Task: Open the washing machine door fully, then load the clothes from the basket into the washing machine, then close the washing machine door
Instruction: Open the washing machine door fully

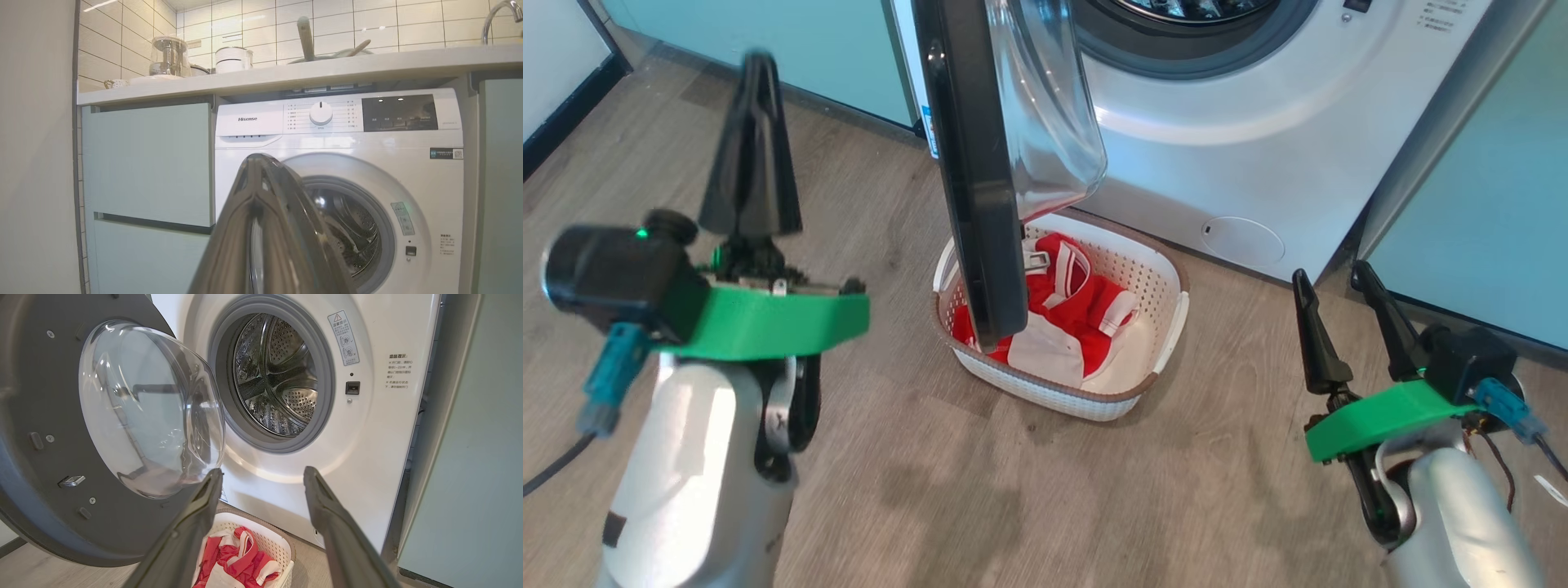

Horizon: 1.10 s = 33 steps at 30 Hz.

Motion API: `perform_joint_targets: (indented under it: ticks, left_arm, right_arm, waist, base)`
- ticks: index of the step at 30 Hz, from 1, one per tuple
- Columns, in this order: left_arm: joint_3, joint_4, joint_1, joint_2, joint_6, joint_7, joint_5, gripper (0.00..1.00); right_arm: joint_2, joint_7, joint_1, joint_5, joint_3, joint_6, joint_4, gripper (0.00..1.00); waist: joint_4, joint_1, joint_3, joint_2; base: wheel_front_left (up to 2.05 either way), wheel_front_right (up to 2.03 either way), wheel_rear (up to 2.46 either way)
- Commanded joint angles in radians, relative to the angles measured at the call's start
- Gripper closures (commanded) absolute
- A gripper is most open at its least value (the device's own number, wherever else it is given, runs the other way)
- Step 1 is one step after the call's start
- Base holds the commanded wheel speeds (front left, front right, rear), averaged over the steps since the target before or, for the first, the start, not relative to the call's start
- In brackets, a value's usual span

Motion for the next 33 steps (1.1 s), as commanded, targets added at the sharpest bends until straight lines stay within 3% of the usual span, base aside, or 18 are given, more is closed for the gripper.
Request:
perform_joint_targets:
  ticks: [1, 7, 14, 22, 33]
  left_arm:
    - [0.030, -0.071, -0.061, 0.008, 0.005, -0.010, 0.003, 1.00]
    - [-0.023, -0.178, -0.122, -0.029, -0.007, -0.012, 0.024, 1.00]
    - [-0.147, -0.178, -0.141, -0.073, -0.039, 0.007, 0.014, 1.00]
    - [-0.313, -0.051, -0.058, -0.100, -0.074, 0.111, -0.069, 1.00]
    - [-0.325, 0.120, 0.049, -0.088, -0.055, 0.203, -0.162, 1.00]
  right_arm:
    - [0.003, -0.009, -0.039, 0.002, 0.023, 0.000, -0.036, 0.00]
    - [0.006, -0.009, -0.035, 0.002, 0.026, 0.000, -0.038, 0.00]
    - [0.008, -0.009, -0.040, -0.001, 0.034, 0.000, -0.035, 0.00]
    - [0.010, -0.009, -0.045, 0.000, 0.040, 0.000, -0.027, 0.00]
    - [0.013, -0.010, -0.040, 0.001, 0.043, 0.000, -0.017, 0.00]
  waist:
    - [-0.003, 0.0000, 0.001, 0.0000]
    - [-0.012, 0.0000, 0.007, 0.0000]
    - [-0.027, 0.0000, 0.014, 0.0000]
    - [-0.044, 0.0000, 0.024, 0.0000]
    - [-0.049, 0.0000, 0.030, 0.0000]
  base:
    - [0.00, 0.00, 0.00]
    - [0.00, 0.00, 0.00]
    - [0.00, 0.00, 0.00]
    - [0.00, 0.00, 0.00]
    - [0.00, 0.00, 0.00]
